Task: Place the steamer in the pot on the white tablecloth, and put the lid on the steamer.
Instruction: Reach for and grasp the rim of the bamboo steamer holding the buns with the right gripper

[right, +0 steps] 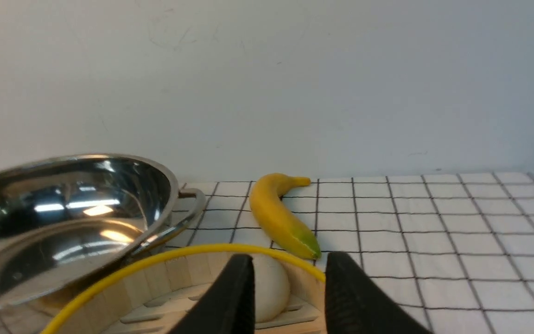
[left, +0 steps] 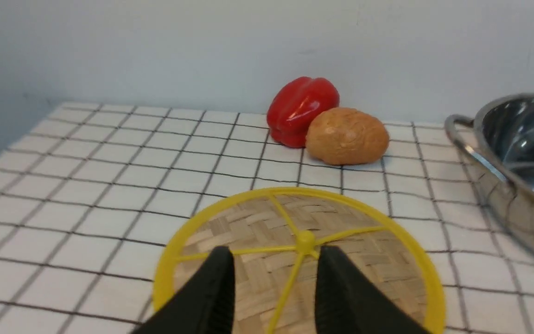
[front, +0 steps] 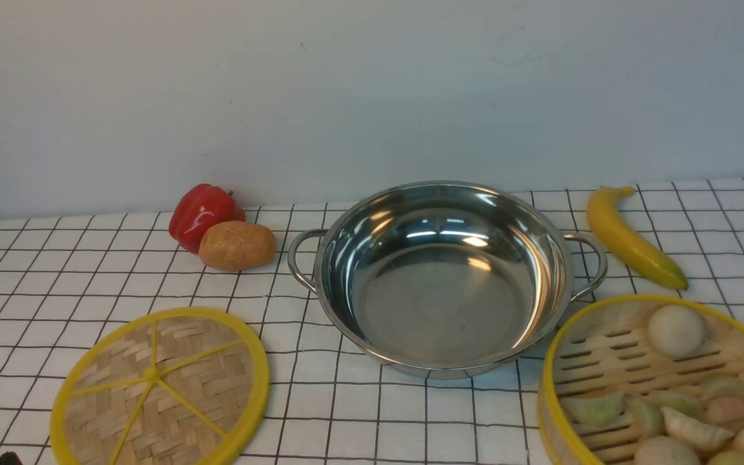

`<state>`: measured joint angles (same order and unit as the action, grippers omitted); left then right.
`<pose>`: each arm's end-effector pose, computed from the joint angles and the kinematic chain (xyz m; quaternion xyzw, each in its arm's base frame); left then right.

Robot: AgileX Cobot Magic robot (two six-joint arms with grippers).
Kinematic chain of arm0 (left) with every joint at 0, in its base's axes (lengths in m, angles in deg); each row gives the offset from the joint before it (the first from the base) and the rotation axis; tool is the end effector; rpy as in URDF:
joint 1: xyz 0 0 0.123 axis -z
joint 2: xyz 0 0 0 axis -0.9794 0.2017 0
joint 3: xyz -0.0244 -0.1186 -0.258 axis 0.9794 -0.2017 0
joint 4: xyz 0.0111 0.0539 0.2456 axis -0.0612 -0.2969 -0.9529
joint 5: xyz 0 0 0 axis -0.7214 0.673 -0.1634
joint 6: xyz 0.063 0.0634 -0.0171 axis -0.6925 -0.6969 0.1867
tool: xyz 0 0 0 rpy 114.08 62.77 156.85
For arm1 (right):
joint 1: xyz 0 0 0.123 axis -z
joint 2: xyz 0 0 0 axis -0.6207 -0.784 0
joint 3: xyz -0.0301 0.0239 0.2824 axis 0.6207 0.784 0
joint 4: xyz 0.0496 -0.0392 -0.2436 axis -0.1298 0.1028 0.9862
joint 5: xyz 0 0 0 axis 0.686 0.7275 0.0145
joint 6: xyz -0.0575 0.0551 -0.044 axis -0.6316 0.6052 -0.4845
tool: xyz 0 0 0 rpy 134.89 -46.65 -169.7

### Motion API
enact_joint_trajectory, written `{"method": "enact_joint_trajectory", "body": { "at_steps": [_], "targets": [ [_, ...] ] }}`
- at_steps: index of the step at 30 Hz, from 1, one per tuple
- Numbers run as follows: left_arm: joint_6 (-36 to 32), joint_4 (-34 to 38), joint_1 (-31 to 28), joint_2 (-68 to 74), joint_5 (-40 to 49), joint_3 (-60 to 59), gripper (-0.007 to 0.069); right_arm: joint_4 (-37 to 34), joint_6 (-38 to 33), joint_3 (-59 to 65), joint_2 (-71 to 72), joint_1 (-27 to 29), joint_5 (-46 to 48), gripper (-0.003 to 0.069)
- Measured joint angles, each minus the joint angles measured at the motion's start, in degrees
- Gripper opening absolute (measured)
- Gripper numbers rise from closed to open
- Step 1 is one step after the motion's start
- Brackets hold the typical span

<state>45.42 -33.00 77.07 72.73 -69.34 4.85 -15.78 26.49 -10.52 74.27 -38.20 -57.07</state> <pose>0.0549 0.0014 0.1844 -0.0792 0.7736 -0.0487 0.6268 0.0558 0.0075 0.1903 0.0660 0.7532 0.1094 0.6452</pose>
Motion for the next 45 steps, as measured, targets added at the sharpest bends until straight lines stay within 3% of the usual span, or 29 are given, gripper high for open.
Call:
{"method": "enact_joint_trajectory", "body": {
  "at_steps": [1, 3, 8, 18, 23, 29, 39, 45],
  "targets": [
    [0.66, 0.38, 0.00, 0.00, 0.00, 0.00, 0.0243, -0.46, 0.27, 0.00, 0.00, 0.00, 0.00, 0.0240],
    [4.82, 7.25, 0.00, 0.00, 0.00, 0.00, 0.0243, -8.35, 4.97, 0.00, 0.00, 0.00, 0.00, 0.0240],
    [7.43, 15.48, 0.00, 0.00, 0.00, 0.00, 0.0243, -18.33, 10.54, 0.00, 0.00, 0.00, 0.00, 0.0240],
    [7.43, 16.24, 0.00, 0.00, -0.54, 0.00, 0.0243, -25.07, 13.52, 0.00, 0.00, 0.00, 0.00, 0.0240],
    [8.78, 17.95, 0.00, 0.00, -6.51, 0.00, 0.0243, -29.43, 15.48, 0.00, 0.00, 0.00, -0.05, 0.0240],
    [10.64, 21.97, 0.00, 0.00, -20.67, 0.00, 0.0243, -31.66, 16.39, 0.00, 0.00, 0.00, -0.05, 0.0240],
    [10.64, 19.82, 0.00, 0.05, -38.39, 0.70, 0.0243, -37.40, 16.39, 0.00, 0.00, 0.00, -6.24, 0.0240],
    [10.64, 9.17, 0.00, 1.70, -33.96, 8.67, 0.0243, -36.60, 11.81, -7.53, 0.06, 0.00, -11.12, 0.0240]
  ]
}}
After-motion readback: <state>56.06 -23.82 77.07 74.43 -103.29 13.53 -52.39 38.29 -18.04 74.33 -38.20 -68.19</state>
